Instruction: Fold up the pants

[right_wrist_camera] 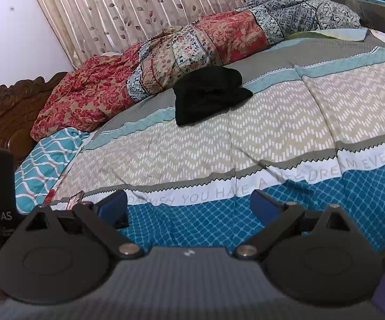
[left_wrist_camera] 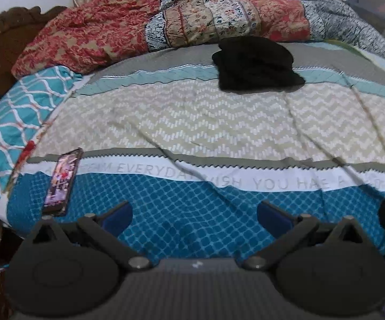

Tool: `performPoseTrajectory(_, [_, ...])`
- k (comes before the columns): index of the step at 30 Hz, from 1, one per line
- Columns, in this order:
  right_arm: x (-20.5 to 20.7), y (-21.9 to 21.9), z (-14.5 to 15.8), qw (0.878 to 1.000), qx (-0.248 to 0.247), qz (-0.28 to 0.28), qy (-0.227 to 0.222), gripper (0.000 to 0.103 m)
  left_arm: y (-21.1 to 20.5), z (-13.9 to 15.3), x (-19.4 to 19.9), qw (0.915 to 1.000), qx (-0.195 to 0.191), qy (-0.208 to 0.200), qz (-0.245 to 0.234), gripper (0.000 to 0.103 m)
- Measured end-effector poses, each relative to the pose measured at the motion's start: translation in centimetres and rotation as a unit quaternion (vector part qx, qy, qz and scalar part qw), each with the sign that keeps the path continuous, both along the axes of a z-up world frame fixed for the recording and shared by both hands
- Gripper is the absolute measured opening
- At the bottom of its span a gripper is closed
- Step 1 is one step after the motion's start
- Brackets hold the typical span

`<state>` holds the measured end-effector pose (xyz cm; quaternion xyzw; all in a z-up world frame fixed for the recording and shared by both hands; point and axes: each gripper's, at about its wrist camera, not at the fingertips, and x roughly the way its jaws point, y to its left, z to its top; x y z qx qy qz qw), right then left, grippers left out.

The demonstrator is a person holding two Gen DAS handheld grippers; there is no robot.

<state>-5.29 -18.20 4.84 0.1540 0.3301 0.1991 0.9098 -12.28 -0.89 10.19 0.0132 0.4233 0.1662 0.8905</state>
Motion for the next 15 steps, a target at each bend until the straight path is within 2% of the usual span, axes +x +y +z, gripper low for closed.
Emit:
performPoseTrajectory(9, [1.2, 0.2, -1.4, 1.0, -0.001, -0.001, 0.023, 0.1, 0.6, -1.5, 1.2, 0.9997, -0.016, 0.017, 0.001, 0.103])
performPoseTrajectory(15, [2.2, 0.1, -2.2, 0.999, -0.004, -0.009, 0.033, 0.1, 0.6, -2.9, 2.9, 0.9977, -0.041, 0.053, -0.005, 0.103])
